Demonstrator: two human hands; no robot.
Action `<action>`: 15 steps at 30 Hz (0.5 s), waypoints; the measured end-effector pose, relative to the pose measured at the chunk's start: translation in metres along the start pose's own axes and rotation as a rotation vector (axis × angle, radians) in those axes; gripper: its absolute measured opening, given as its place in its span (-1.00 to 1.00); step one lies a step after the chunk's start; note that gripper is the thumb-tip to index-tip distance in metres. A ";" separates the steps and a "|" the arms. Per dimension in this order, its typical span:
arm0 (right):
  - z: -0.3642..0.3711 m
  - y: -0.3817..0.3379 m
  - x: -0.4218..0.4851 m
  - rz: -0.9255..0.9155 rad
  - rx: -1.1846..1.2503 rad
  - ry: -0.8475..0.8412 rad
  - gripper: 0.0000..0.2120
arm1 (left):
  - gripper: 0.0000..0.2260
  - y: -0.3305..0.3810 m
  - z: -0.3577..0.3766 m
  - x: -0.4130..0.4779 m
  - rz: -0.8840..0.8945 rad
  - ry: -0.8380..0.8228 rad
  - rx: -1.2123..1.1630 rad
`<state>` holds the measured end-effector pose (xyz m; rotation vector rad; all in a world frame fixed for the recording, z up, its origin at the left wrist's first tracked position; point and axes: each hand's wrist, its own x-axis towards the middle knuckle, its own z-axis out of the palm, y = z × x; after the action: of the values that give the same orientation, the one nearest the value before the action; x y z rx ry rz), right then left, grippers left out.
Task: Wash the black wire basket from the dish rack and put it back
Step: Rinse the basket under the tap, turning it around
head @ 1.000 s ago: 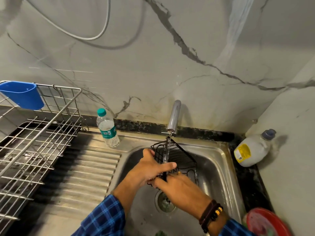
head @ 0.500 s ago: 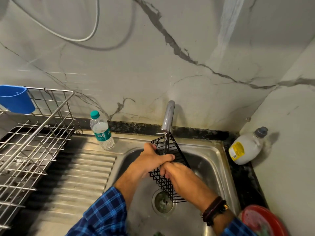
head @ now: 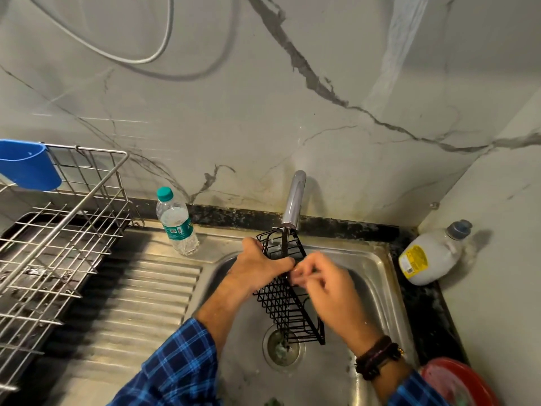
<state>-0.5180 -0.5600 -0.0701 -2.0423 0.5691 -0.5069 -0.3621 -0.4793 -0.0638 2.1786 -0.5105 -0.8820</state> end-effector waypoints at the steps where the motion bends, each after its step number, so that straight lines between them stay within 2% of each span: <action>1: -0.002 0.001 0.003 0.011 0.017 0.094 -0.73 | -0.36 0.000 0.000 0.000 0.006 0.000 -0.001; 2: -0.005 0.001 0.008 -0.012 -0.034 0.123 -0.68 | -0.36 0.001 0.000 -0.001 0.015 0.002 -0.002; 3: -0.006 0.003 0.016 -0.044 -0.120 0.083 -0.60 | -0.36 0.001 0.002 -0.002 0.023 0.003 -0.006; 6: -0.009 0.016 0.040 -0.118 -0.401 -0.261 -0.32 | -0.36 0.004 0.004 -0.005 0.051 -0.007 -0.011; 8: -0.015 0.027 0.055 -0.211 -0.522 -0.369 -0.19 | -0.38 0.005 0.004 -0.006 0.072 -0.008 -0.013; 10: -0.023 0.031 0.066 -0.243 -0.638 -0.409 -0.16 | -0.37 0.004 0.003 -0.007 0.088 -0.016 0.005; 12: -0.030 0.035 0.077 -0.142 -0.707 -0.386 -0.20 | -0.32 0.002 0.004 -0.008 0.109 -0.040 0.045; 15: -0.026 0.047 0.084 0.070 -0.566 -0.285 -0.28 | -0.32 -0.001 0.006 -0.013 0.141 -0.062 0.032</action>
<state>-0.4735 -0.6476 -0.0871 -2.5584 0.6569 0.0024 -0.3750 -0.4739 -0.0622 2.1203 -0.7043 -0.8712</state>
